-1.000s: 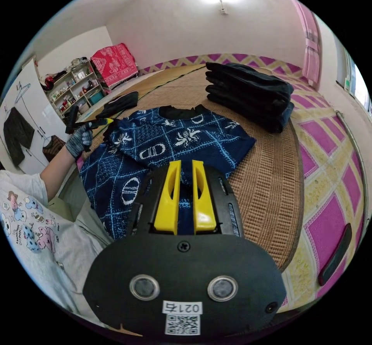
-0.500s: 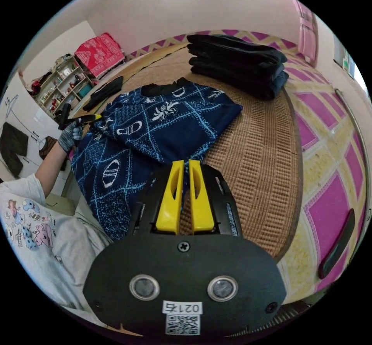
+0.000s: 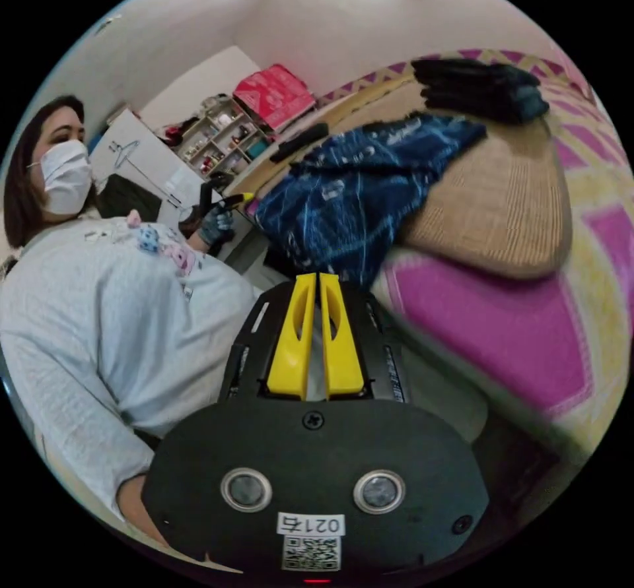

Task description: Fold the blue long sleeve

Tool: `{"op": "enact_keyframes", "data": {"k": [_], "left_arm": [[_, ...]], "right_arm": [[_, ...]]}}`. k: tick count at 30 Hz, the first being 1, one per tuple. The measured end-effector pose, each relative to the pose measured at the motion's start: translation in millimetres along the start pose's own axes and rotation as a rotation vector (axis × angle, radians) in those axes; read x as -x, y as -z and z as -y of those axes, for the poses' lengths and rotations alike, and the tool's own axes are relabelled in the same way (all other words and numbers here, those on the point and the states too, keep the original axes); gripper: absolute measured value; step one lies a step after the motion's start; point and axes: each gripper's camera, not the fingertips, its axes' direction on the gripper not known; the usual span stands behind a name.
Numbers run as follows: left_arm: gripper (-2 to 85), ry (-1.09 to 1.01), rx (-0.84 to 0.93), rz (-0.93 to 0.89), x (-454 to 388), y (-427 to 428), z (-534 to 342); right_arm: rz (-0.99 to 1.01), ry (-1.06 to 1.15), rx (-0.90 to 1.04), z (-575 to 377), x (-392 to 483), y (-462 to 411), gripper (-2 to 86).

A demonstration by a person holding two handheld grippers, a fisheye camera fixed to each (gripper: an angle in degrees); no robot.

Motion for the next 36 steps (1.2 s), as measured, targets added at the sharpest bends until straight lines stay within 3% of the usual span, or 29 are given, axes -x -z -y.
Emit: {"op": "enact_keyframes", "data": {"k": [4,11,15,17,19,24,28,31,36], "left_arm": [[6.7,0.047,0.153,0.017,3.5,-5.4,-51.5],[12.5,-0.02,0.262,-0.051,25.0,-44.4,-68.0],[13.2,-0.114,0.41,-0.123,16.2,-81.0,-53.3],[11.8,-0.134,0.478,-0.15,12.5,-91.7,-49.5],[4.5,-0.136,0.559,-0.211,9.6,-92.5,-48.0],[-0.4,-0.127,0.451,-0.433,-3.7,-31.8,-37.0],[-0.6,-0.178,0.26,-0.558,-34.0,35.1,33.7],[-0.5,-0.219,0.147,-0.56,-50.0,67.2,116.5],[0.0,-0.093,0.058,-0.487,-15.6,49.2,257.5]], "right_arm": [[-0.088,-0.102,0.049,-38.0,-25.5,-30.4,9.6],[-0.142,-0.05,0.078,-35.8,-63.8,-74.9,17.0],[-0.071,-0.075,0.202,-24.3,-84.4,-83.8,15.1],[0.009,-0.079,0.274,-22.3,-91.1,-84.2,8.9],[0.069,-0.089,0.324,-25.3,-92.4,-80.8,4.7],[0.241,0.003,0.229,-38.0,-74.3,-29.1,1.7],[0.406,0.255,0.028,-6.8,-45.4,46.5,1.1],[0.422,0.313,-0.082,49.2,-53.5,91.9,1.0],[0.457,0.174,-0.223,161.7,-128.0,124.7,1.4]]}}
